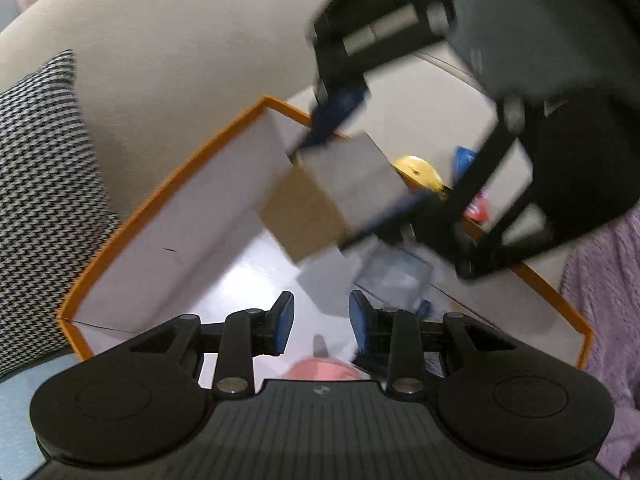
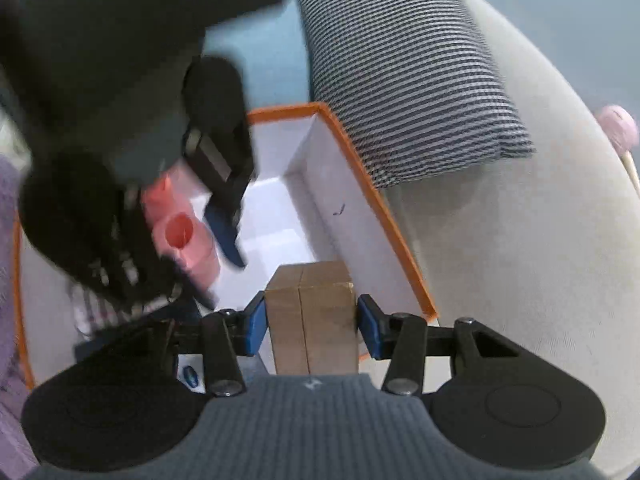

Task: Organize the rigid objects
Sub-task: 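Lower the brown box into the shoebox with the right tool and open it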

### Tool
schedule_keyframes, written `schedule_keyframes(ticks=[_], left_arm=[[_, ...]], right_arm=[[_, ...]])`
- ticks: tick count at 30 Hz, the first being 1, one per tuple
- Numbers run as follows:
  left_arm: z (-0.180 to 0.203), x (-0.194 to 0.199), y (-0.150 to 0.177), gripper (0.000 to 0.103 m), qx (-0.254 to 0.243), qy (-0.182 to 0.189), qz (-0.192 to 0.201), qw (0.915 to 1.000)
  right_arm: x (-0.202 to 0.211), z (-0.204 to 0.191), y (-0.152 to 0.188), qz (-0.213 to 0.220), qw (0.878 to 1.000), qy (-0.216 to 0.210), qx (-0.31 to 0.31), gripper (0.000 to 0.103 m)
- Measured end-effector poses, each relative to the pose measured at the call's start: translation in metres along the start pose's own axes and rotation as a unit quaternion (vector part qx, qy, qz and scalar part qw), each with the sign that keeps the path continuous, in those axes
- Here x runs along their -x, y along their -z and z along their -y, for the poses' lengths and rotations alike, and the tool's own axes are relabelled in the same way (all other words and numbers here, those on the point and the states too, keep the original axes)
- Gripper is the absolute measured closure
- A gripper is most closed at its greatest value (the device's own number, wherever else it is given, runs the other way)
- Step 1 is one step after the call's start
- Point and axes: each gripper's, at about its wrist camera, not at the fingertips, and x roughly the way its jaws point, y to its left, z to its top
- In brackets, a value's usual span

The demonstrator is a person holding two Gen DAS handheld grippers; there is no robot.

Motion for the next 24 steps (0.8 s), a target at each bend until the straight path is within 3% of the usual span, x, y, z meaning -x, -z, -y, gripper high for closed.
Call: schedule_keyframes(ticks=[6,17,24], left_arm=[[-0.010,-0.005,0.000,0.072,0.027,-0.005,0.002,0.9996],[-0.015,-0.024,0.004,0.074,0.074,-0.007,0.012,0.9972],[-0.017,-0.029,0.005,0.074,0.094,0.003,0.012,0.9955]], right_arm=[[-0.036,-0.017,-0.006,-0.065,0.995,-0.007,0.071,0.055],[-0.072,-0.013,-0.009,-0.111,0.990,-0.043,0.070,0.055],[-0.083,-0.010,-0.011,-0.120,0.990,-0.039,0.058,0.054]])
